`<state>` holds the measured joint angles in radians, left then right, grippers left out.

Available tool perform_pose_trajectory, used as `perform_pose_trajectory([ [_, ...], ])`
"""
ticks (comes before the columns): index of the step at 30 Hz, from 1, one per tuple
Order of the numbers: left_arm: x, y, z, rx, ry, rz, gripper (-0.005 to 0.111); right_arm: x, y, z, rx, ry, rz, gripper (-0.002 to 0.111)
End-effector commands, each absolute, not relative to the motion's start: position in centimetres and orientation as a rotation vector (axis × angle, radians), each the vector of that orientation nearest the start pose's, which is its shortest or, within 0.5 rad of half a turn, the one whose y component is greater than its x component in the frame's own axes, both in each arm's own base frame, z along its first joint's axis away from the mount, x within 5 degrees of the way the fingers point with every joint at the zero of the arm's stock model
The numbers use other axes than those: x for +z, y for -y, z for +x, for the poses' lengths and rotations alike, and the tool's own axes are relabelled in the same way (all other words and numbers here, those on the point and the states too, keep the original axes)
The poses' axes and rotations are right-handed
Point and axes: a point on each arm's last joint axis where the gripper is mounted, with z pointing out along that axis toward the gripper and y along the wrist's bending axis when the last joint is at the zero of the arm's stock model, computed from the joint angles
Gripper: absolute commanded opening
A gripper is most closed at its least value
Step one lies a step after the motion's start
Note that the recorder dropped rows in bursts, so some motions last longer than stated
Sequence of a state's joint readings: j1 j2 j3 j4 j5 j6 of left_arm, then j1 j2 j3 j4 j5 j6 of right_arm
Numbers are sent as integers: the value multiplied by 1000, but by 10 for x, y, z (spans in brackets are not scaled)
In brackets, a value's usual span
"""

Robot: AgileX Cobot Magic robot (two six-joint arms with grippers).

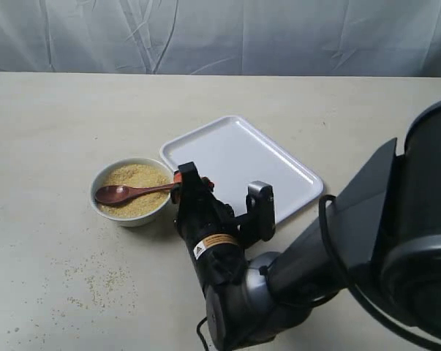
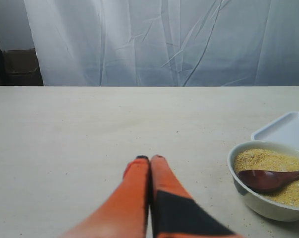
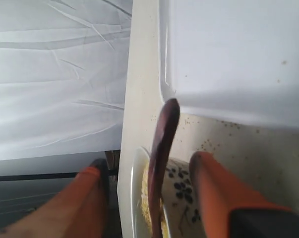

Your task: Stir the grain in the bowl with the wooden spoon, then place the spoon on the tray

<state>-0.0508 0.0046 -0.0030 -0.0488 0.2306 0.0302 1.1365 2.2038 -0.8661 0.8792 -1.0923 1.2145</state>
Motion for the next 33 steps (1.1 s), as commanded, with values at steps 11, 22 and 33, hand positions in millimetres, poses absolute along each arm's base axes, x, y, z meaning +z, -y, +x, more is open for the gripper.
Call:
perform_pose_trajectory([
  [11,194,4,56,-59,-1699,37,0,60,-291,224,1177,-1797,1047,42],
  [22,194,4,56,-59,-1699,37,0,56,-290,224,1164,-1797,1044,-1],
  [33,194,4,56,-57,-1699,39,0,121,-292,229,1091,-1613,641,-1],
])
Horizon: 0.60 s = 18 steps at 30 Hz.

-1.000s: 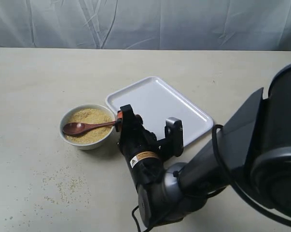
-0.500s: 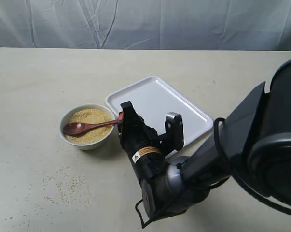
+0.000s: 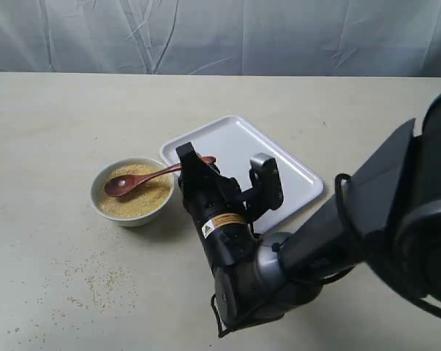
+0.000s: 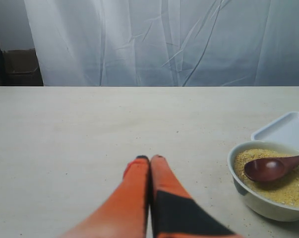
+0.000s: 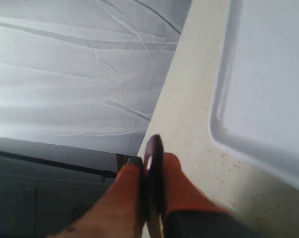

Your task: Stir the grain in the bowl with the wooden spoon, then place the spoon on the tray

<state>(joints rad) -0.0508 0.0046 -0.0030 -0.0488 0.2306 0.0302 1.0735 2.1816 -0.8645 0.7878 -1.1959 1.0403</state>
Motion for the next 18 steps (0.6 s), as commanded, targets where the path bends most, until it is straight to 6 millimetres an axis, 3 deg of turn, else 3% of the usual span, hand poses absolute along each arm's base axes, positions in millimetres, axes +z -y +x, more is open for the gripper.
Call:
perform_pose_trajectory([
  [1,194,4,56,-57,-1699,39,0,133,-291,229,1071,-1596,594,-1],
  [5,194,4,56,-57,-1699,39,0,193,-284,226,864,-1520,337,-1],
  [8,194,4,56,-57,-1699,39,0,211,-284,223,703,-1555,114,-1],
  [11,194,4,56,-57,-1699,39,0,216,-288,221,626,-1587,-27,-1],
  [18,194,4,56,-57,-1699,39,0,201,-304,223,549,-1637,-227,-1],
])
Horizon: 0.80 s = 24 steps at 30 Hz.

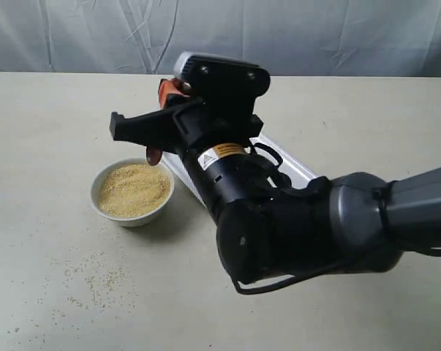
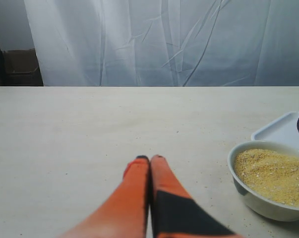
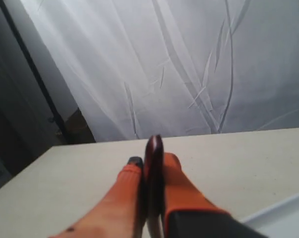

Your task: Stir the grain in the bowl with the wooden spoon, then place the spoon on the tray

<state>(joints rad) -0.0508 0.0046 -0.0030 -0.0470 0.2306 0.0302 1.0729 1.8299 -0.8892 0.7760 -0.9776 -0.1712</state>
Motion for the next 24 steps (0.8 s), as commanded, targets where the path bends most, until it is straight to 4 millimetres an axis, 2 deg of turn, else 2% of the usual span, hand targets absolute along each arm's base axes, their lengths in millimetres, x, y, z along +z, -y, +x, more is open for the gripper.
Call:
perform_pose_trajectory([
  [1,194,4,56,-57,-1699,39,0,198,-306,224,546,-1650,-231,-1],
  [7,194,4,56,-57,-1699,39,0,171,-311,226,484,-1709,-305,-1],
  [12,194,4,56,-57,-1699,39,0,163,-321,221,514,-1727,-356,-1],
  [19,194,4,56,-57,-1699,39,0,180,-339,218,576,-1668,-353,-1],
  [24,194,4,56,-57,-1699,39,0,186,-340,221,531,-1651,-359,-1],
])
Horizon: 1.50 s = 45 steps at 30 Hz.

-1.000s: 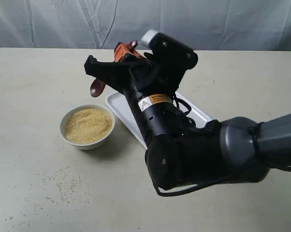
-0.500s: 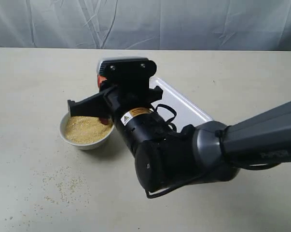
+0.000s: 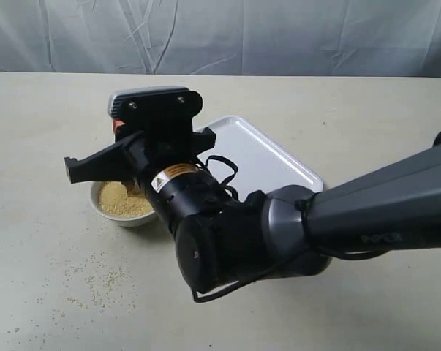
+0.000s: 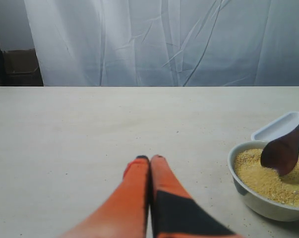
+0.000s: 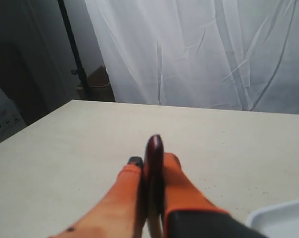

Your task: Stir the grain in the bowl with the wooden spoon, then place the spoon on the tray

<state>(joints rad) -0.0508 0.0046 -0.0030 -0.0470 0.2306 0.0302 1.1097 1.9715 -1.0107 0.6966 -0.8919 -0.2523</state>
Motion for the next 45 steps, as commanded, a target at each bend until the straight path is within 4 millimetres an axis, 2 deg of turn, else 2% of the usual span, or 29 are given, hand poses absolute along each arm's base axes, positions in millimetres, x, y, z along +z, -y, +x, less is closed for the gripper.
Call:
perform_pose_trajectory([
  [1,194,4,56,-57,-1699,39,0,189,-338,222,510,-1653,-353,-1],
  [6,194,4,56,-57,-1691,38,0,203,-331,223,434,-1642,-355,-1],
  [9,194,4,56,-57,-1692,38,0,203,-329,225,394,-1633,-380,-1],
  [15,195,4,56,-57,-1689,38,0,179,-329,230,382,-1736,-397,-1],
  [18,195,4,56,-57,-1689,38,0,167,-335,227,440,-1772,-401,-1],
  [23,195,4,56,-57,-1689,38,0,163,-341,224,526,-1783,-424,-1],
  [32,195,4,56,-57,-1689,38,0,200,-337,220,573,-1685,-392,-1],
  [36,195,4,56,-57,-1689,38,0,204,-340,217,600,-1669,-448,-1],
  [39,195,4,56,-57,-1689,38,0,198,-343,216,620,-1688,-463,-1],
  [45,195,4,56,-55,-1689,39,0,173,-346,218,590,-1752,-490,-1],
])
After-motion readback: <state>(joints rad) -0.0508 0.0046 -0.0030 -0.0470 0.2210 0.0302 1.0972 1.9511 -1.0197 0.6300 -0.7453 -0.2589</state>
